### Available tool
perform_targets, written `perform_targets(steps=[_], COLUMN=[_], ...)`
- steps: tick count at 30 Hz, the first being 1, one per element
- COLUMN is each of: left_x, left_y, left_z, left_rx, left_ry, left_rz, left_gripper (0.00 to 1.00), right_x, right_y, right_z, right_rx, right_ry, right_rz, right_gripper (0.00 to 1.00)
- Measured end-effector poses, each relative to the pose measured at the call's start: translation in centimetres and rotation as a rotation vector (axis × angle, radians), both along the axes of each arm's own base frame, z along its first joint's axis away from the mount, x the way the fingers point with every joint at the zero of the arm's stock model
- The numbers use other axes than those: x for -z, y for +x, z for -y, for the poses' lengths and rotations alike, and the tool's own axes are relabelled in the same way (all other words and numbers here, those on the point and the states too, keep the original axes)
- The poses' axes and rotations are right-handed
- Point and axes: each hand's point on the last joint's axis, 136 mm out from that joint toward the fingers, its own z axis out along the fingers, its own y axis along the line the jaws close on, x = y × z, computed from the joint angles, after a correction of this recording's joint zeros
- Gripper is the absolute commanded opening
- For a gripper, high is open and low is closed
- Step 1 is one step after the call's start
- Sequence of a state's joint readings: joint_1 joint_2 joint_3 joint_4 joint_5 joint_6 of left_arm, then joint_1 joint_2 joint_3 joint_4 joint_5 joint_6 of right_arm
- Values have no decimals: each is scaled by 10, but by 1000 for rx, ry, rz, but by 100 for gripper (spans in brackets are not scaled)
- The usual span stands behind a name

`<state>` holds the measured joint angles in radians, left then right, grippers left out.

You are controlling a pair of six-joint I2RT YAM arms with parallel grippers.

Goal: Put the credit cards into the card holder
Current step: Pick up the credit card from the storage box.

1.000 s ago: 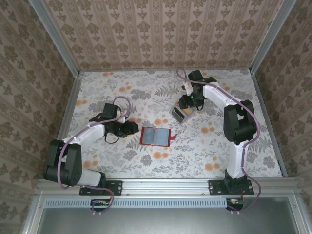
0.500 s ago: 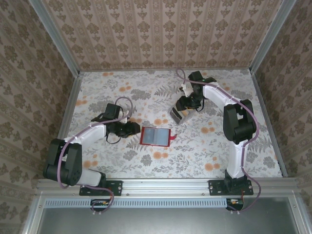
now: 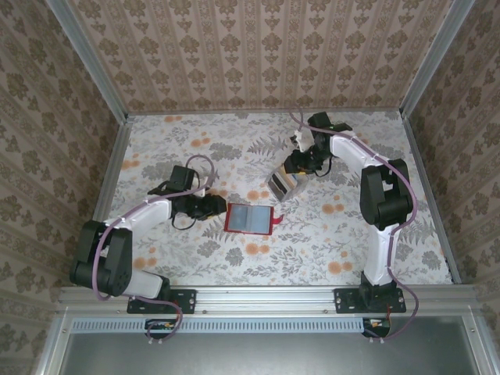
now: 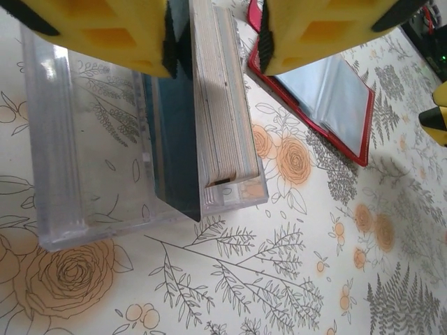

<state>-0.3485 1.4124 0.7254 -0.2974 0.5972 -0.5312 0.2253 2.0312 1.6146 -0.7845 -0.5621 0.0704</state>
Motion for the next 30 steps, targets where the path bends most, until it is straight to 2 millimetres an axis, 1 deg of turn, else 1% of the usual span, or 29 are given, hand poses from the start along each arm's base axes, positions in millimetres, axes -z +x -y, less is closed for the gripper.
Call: perform_targets(steps=[5, 10, 14, 17, 22, 24, 28, 30], left_x=[0, 0, -1, -1, -1, -1, 2, 8], left_y=[0, 1, 1, 1, 1, 1, 0, -3], left_z=[2, 2, 2, 2, 2, 2, 2, 1], left_rx=[5, 5, 5, 5, 6, 7, 12, 15], left_ry=[-2, -3, -3, -4, -4, -3, 3, 13], left_rz=[4, 8, 9, 10, 10, 10, 2, -20], left_gripper=[39, 39, 39, 39, 39, 39, 40, 40], right_x=[3, 9, 6, -4, -30, -41, -56, -61], right_y=[-1, -4, -4, -4, -6, -9, -28, -43], right_z=[2, 8, 16, 23, 34, 38, 41, 38], right_rx=[6, 17, 36, 53, 102, 138, 198, 226], right_ry=[-11, -47, -91, -124, -150, -147, -123, -101], right_rz=[-8, -10, 25, 79, 194, 231, 277, 281], right_gripper=[22, 10, 0, 0, 0, 0, 0, 0])
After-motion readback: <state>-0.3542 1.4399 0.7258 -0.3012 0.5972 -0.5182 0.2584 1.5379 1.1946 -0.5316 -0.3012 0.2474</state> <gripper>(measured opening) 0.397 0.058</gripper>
